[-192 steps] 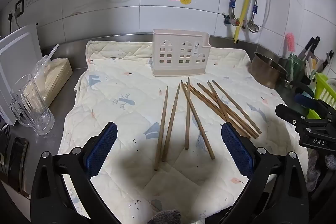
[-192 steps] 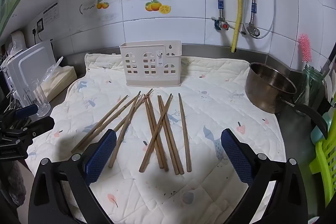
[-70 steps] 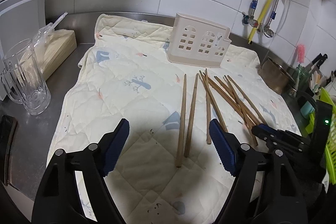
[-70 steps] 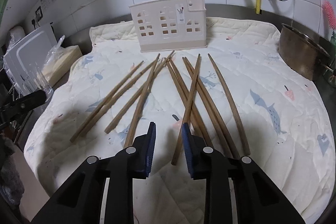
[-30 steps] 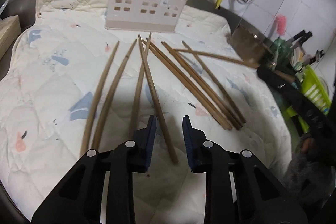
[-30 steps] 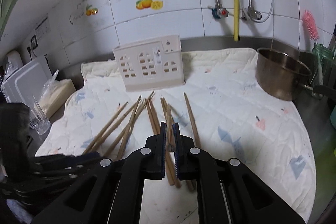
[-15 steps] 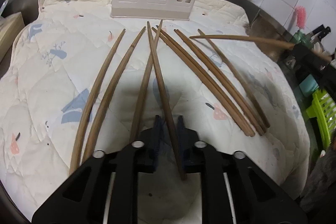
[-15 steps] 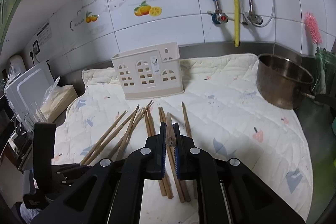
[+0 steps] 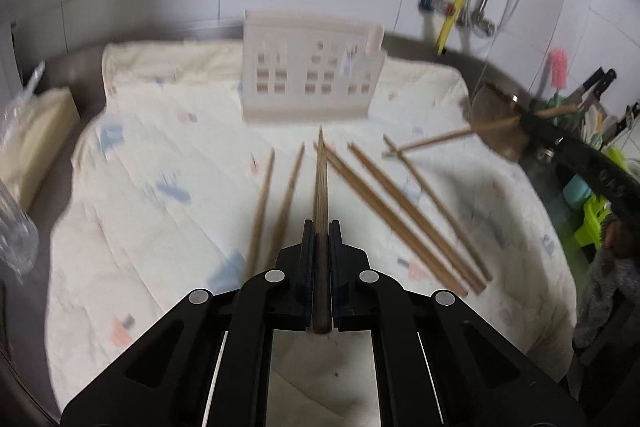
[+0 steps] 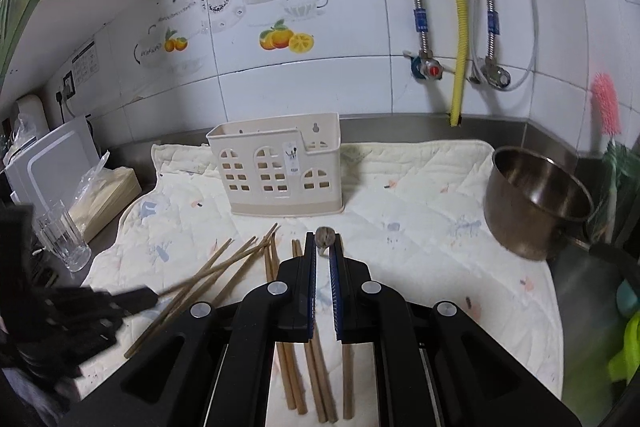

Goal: Organize utensils
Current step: 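Lift the left tool's chopstick into the white holder while the right tool inserts its own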

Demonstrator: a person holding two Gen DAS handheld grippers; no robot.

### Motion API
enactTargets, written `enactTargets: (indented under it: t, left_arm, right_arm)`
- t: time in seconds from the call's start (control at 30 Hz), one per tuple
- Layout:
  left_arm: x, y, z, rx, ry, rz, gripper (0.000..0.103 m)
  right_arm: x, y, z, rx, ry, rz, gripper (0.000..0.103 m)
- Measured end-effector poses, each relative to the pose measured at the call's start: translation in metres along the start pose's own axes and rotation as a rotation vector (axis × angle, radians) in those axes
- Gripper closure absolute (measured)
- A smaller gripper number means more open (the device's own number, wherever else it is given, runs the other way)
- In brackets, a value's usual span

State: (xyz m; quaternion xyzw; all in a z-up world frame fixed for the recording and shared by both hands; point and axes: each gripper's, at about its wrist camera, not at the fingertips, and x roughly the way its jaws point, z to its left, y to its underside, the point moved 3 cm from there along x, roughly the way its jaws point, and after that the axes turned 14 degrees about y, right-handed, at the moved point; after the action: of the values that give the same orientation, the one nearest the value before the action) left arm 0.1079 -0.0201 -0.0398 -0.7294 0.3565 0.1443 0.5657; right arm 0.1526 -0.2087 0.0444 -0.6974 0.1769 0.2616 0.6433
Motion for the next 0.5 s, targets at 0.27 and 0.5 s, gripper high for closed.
enactTargets:
  t: [0.27,0.5]
  left_arm:
    - [-0.019,-0.060,0.001,0.068,0.018,-0.051,0.098]
    - [-0.039,-0.109,-0.010,0.140,0.041,-0.093,0.098]
  right_arm:
    - [0.010,-0.051,0.006,-0.079,-0.044,0.002,0.097]
    - [0.016,-0.108,0.014,-0.122,-0.071,-0.025,0.097]
